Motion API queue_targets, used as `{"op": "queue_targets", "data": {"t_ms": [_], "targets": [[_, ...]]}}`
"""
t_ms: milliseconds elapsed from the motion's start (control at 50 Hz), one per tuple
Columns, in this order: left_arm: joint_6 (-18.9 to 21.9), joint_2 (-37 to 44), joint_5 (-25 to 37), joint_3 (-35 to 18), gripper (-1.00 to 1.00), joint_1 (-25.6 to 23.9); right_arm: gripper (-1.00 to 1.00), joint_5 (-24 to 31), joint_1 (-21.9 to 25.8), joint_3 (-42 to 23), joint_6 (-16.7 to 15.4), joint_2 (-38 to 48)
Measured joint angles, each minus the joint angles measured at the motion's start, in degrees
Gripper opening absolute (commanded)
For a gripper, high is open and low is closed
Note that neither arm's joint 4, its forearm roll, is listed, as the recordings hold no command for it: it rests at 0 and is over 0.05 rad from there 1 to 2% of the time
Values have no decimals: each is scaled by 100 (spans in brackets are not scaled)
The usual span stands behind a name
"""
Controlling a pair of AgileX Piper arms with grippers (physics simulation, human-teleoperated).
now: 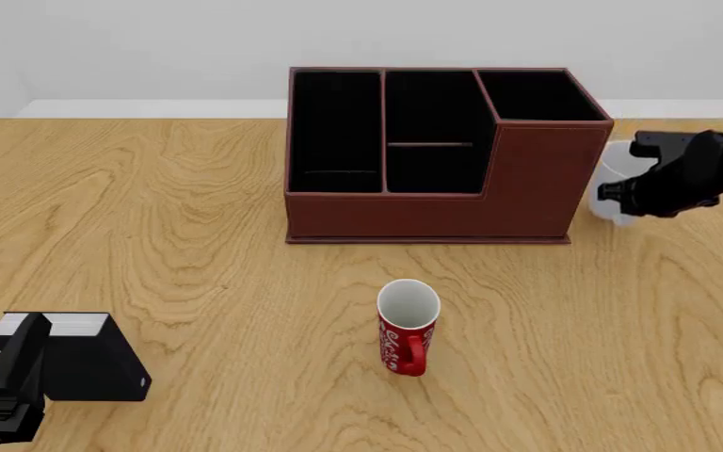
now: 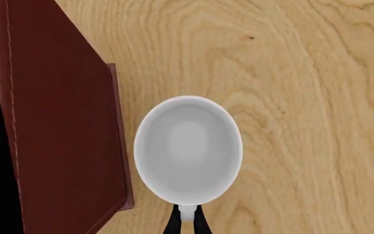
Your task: Pick up the white mug and place it to the right of the caddy.
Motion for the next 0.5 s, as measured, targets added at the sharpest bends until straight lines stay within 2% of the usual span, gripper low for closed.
{"op": "queue_targets", "data": {"t_ms": [500], "targets": [[0,0,0,0,100,0,-100,-158,-16,66,68,137]]}}
